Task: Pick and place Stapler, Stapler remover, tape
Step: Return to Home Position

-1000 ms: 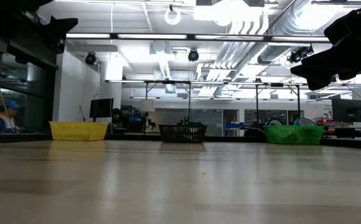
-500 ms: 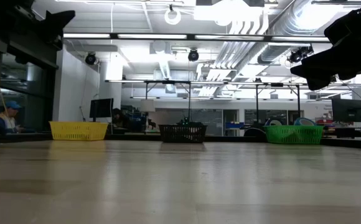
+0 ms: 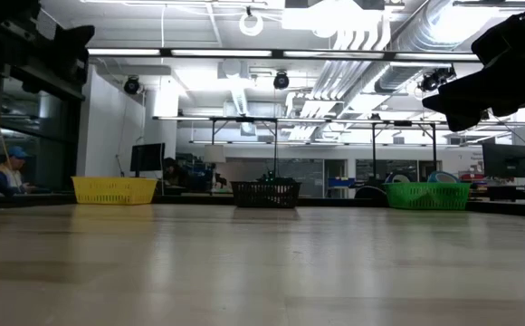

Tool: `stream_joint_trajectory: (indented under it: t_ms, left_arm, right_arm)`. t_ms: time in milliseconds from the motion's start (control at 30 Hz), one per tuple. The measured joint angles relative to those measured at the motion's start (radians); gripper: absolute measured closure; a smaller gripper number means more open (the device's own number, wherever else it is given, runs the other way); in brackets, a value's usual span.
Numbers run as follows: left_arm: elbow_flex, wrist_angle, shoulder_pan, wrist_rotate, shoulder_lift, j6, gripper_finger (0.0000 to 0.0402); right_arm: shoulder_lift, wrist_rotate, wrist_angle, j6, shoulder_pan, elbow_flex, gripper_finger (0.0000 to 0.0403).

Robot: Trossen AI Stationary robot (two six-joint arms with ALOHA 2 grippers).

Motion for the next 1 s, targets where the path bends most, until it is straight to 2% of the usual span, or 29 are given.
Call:
stream_joint_trajectory:
  t_ms: [167, 433, 633, 767, 900, 1000]
  left_arm:
    - [-0.029, 0.077, -0.004, 0.017, 0.0, -0.006, 0.0122]
    - [-0.029, 0.024, -0.004, 0.034, 0.0, 0.029, 0.0122]
    - [-0.029, -0.056, -0.004, -0.043, 0.0, 0.058, 0.0122]
    - [-0.029, -0.099, -0.004, -0.054, 0.001, 0.08, 0.0122]
    - [-0.026, -0.129, -0.004, -0.149, 0.004, 0.073, 0.0122]
    - [-0.026, -0.119, -0.004, -0.168, 0.01, 0.073, 0.0122]
  right_arm:
    - [0.0, 0.0, 0.0, 0.0, 0.0, 0.0, 0.0238]
    - [0.0, 0.0, 0.0, 0.0, 0.0, 0.0, 0.0238]
    - [0.0, 0.0, 0.0, 0.0, 0.0, 0.0, 0.0238]
    - [0.0, 0.0, 0.0, 0.0, 0.0, 0.0, 0.0238]
    - [0.0, 0.0, 0.0, 0.0, 0.0, 0.0, 0.0238]
    - [0.0, 0.0, 0.0, 0.0, 0.0, 0.0, 0.0238]
